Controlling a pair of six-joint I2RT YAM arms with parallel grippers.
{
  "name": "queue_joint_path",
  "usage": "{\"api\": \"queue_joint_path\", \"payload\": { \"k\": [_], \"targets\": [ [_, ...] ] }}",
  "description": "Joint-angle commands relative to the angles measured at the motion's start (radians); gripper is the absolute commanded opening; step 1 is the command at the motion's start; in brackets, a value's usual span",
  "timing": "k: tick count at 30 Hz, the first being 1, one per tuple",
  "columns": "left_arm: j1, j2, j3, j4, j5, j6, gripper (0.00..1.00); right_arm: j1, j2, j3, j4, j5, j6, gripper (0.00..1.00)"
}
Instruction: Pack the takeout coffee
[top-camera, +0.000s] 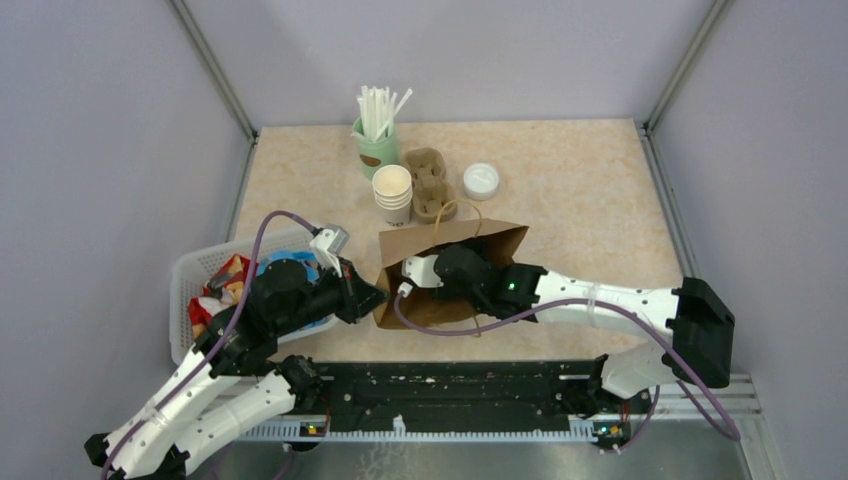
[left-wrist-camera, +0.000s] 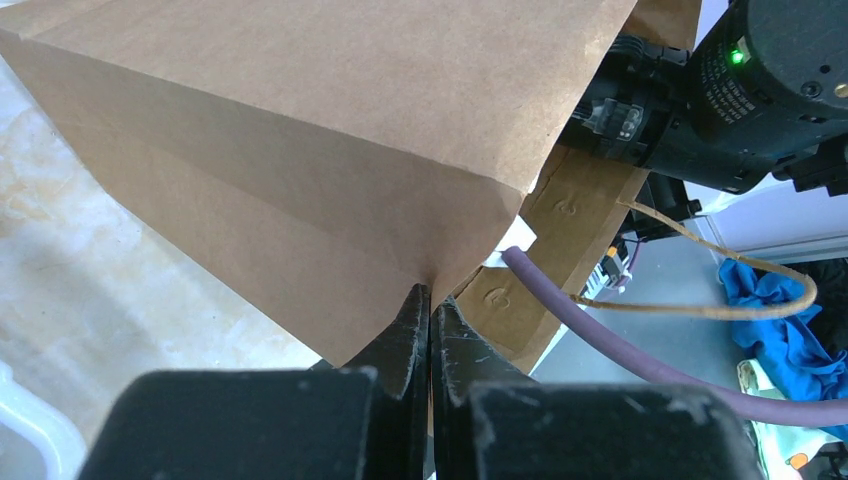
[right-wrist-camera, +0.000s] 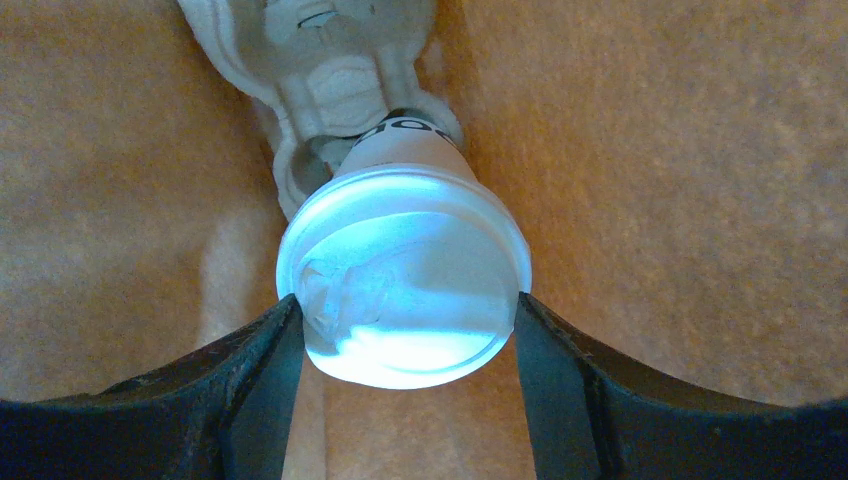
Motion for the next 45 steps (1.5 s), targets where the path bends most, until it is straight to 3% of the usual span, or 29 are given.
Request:
{"api": "queue_joint_path", "payload": {
  "k": [1,11,24,33,37,40,45],
  "targets": [
    [-0.005,0.005,0.000,0.013,0.020,0.003,0.00,-0.013,-0.023,-0.024,0.070,-0.010,0.013,0.46],
    [-0.005,0.032,0.070,-0.025,0.011,-0.012,0.00,-0.032,0.009,-0.011,0.054,-0.069,0.031,0.47],
    [-0.005,0.108,0.255,-0.104,-0.007,-0.040,0.00,-0.036,0.138,0.201,-0.337,-0.246,0.223,0.48],
    [-0.005,0.193,0.369,-0.257,-0.193,-0.160,0.02,-0.036,0.224,0.360,-0.556,-0.435,0.368,0.48],
    [-0.005,0.231,0.404,-0.321,-0.283,-0.190,0.08,-0.036,0.291,0.383,-0.566,-0.490,0.387,0.49],
    [-0.005,0.250,0.463,-0.397,-0.356,-0.202,0.21,-0.036,0.339,0.376,-0.556,-0.523,0.403,0.50],
    [-0.005,0.259,0.570,-0.515,-0.465,-0.222,0.33,-0.036,0.408,0.345,-0.532,-0.559,0.435,0.50]
  ]
}}
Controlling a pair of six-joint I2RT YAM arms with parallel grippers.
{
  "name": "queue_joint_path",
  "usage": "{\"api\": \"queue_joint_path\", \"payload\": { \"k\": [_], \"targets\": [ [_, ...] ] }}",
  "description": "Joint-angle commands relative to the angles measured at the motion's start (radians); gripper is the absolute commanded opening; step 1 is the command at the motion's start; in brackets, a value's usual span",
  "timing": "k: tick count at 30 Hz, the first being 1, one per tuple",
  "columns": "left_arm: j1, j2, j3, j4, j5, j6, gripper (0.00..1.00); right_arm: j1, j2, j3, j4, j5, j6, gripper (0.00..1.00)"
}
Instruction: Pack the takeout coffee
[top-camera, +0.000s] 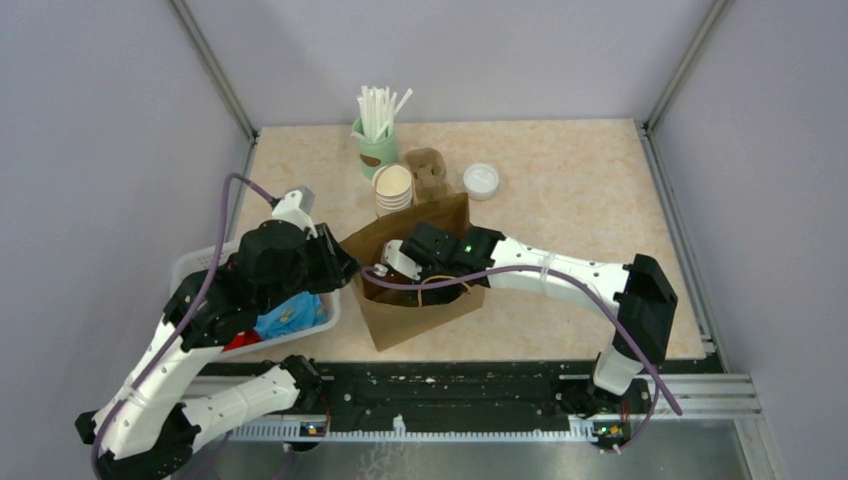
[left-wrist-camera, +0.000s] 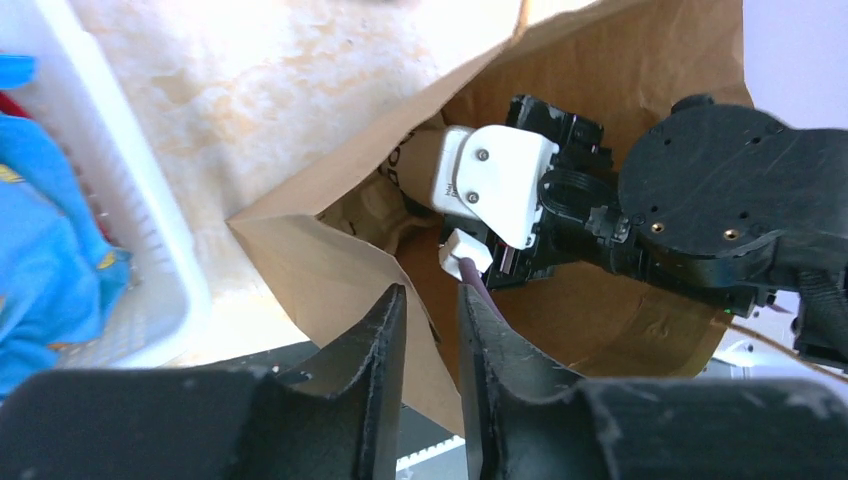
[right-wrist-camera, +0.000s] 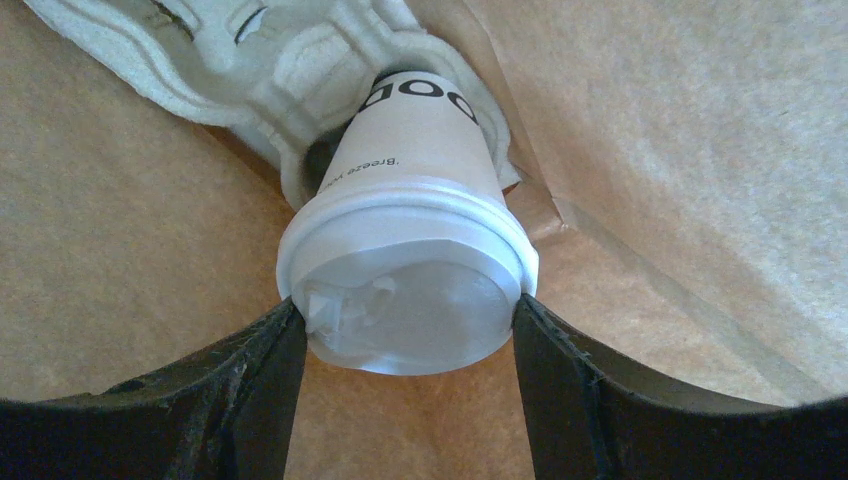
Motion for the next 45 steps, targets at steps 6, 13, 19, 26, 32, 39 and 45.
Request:
{"api": "queue_joint_path", "payload": {
  "k": [6,13,19,26,32,39,45],
  "targets": [
    [-0.004,-0.002,0.184,-0.117,-0.145,-0.019,0.36,0.002,0.150,-0.065,-0.025,-0.185,0.081,0.51],
    [-0.004,0.000,0.252,-0.111,-0.135,0.026,0.41,0.002,0.117,0.098,-0.124,-0.148,0.144,0.70],
    [-0.004,-0.016,0.233,-0.076,-0.128,0.038,0.41,0.006,0.084,0.143,-0.174,-0.111,0.170,0.86],
    [-0.004,-0.017,0.210,-0.058,-0.100,0.038,0.41,0.022,0.043,0.231,-0.225,-0.076,0.214,0.99],
    [-0.004,-0.018,0.198,-0.052,-0.086,0.021,0.42,0.033,0.016,0.309,-0.262,0.005,0.256,0.99],
    [-0.004,-0.009,0.189,-0.004,-0.033,0.014,0.44,0.018,0.008,0.341,-0.279,0.214,0.330,0.99],
    [-0.004,0.023,0.218,0.007,-0.007,0.022,0.44,0.006,0.007,0.287,-0.260,0.310,0.423,0.99]
  ]
}}
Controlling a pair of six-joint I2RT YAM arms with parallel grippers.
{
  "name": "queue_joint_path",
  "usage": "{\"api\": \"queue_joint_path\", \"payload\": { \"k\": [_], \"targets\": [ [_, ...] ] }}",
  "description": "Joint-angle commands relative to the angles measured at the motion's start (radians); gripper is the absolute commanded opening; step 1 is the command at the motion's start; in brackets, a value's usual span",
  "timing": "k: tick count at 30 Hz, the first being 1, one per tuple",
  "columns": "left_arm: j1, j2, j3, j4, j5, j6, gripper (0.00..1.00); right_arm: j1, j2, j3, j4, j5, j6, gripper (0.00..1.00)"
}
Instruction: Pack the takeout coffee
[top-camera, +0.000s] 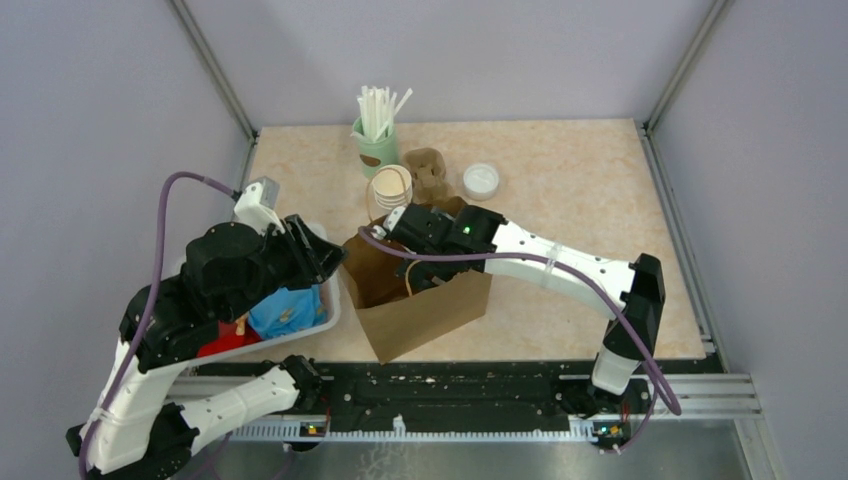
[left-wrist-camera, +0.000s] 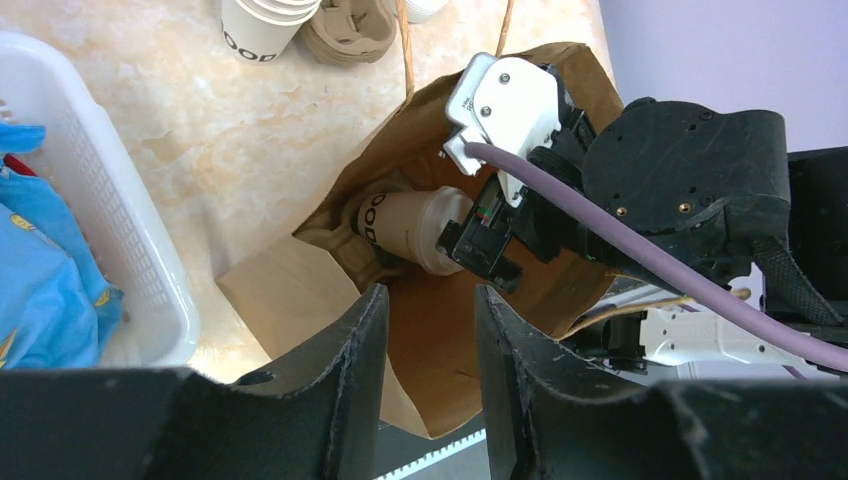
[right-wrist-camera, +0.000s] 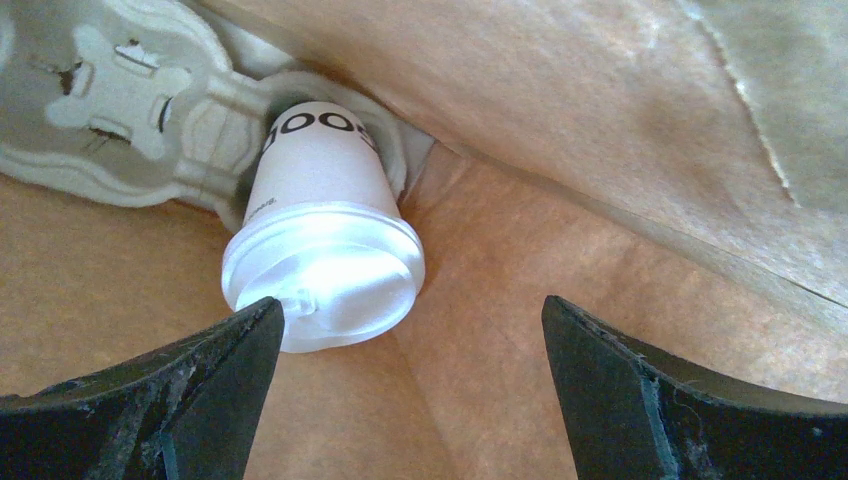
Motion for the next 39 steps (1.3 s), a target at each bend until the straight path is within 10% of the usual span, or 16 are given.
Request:
{"api": "queue_joint_path", "payload": {
  "k": [1,13,23,39],
  "targets": [
    [-0.004,0.031,0.036,0.057,0.024,0.003,0.44,-0.014,-0.044,-0.017,0.002,0.152,0.101,0.99],
    [-0.004,0.047,0.074,0.050,0.026,0.002,0.45,-0.103,-0.083,-0.021,-0.032,0.263,0.141,0.99],
    [-0.004,0.106,0.129,0.055,0.031,0.046,0.51,-0.094,-0.076,0.304,-0.140,0.132,0.248,0.99],
    [0.007,0.439,0.443,0.114,-0.029,0.289,0.90,-0.095,-0.189,0.648,-0.184,0.164,0.385,0.93]
  ]
}}
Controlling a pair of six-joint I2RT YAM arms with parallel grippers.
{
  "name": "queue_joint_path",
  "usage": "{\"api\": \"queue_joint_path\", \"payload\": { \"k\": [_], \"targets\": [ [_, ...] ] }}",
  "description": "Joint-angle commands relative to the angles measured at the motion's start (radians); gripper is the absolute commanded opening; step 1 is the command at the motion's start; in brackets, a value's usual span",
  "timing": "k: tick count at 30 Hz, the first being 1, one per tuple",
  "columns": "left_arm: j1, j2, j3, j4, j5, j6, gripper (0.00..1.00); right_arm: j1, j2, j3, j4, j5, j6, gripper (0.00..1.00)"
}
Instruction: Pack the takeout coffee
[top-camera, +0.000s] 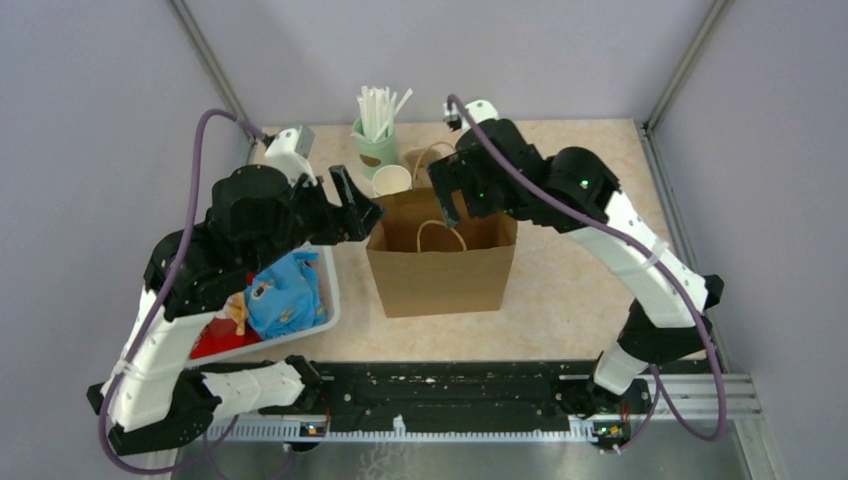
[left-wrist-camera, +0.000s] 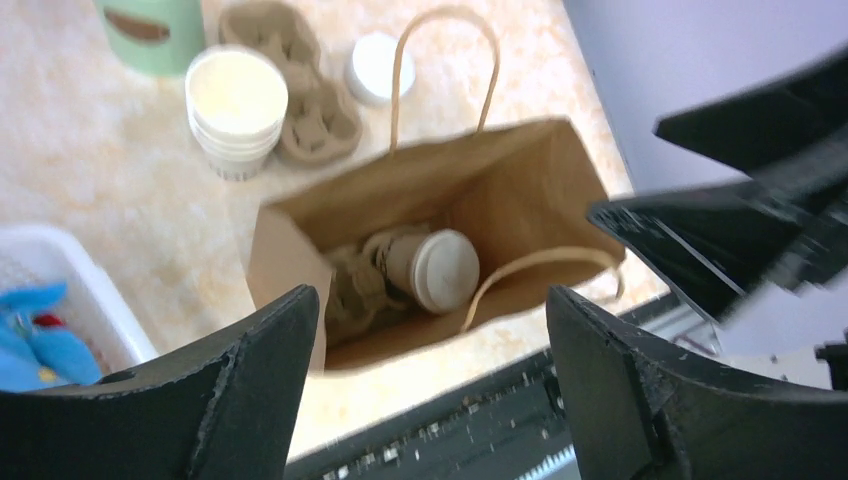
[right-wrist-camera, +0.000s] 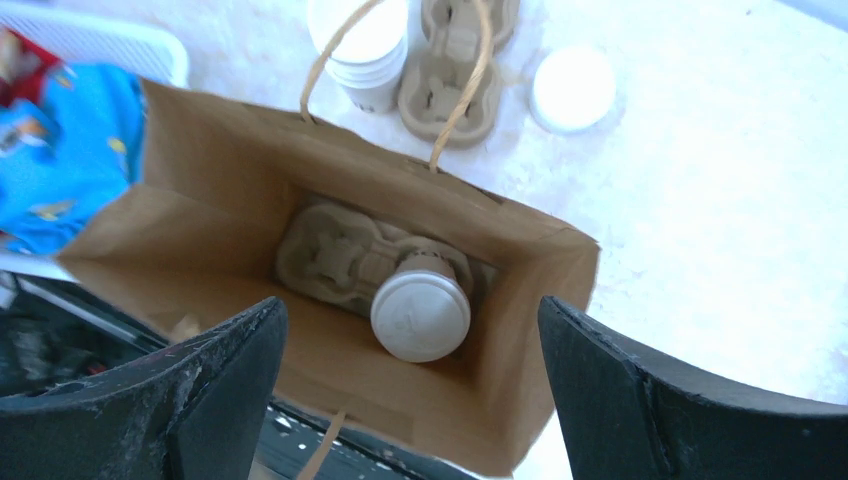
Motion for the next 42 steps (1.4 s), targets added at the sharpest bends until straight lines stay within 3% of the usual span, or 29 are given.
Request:
{"api": "queue_joint_path", "payload": {
  "k": [1,6,13,18,26,34,42],
  "targets": [
    [0.020,0.169,0.155,0.085,-0.034,0.150,0.91,-0.010,-0.109,0.091,0.002,0.090,0.030,0.93],
    [0.230,0.305,0.185,0.198,0.121,0.193,0.93,-0.091,-0.236,-0.028,0.061,0.102,-0.020,0.95],
    [0.521,0.454,0.072,0.420,0.318,0.199,0.94,-0.405,-0.362,-0.232,0.150,-0.141,-0.052,0.98],
    [0.671,0.600,-0.004,0.581,0.434,0.160,0.91,-0.442,-0.390,-0.298,0.126,-0.149,-0.065,0.98],
    [0.725,0.849,0.089,0.682,0.471,0.217,0.81,-0.474,-0.410,-0.400,0.181,-0.137,-0.082,0.99],
    [0.738,1.003,0.232,0.677,0.466,0.277,0.51,-0.489,-0.336,-0.371,0.165,-0.128,-0.135,0.99],
    [0.738,1.011,0.245,0.667,0.442,0.301,0.28,-0.499,-0.285,-0.325,0.162,-0.157,-0.154,0.98]
  ]
}}
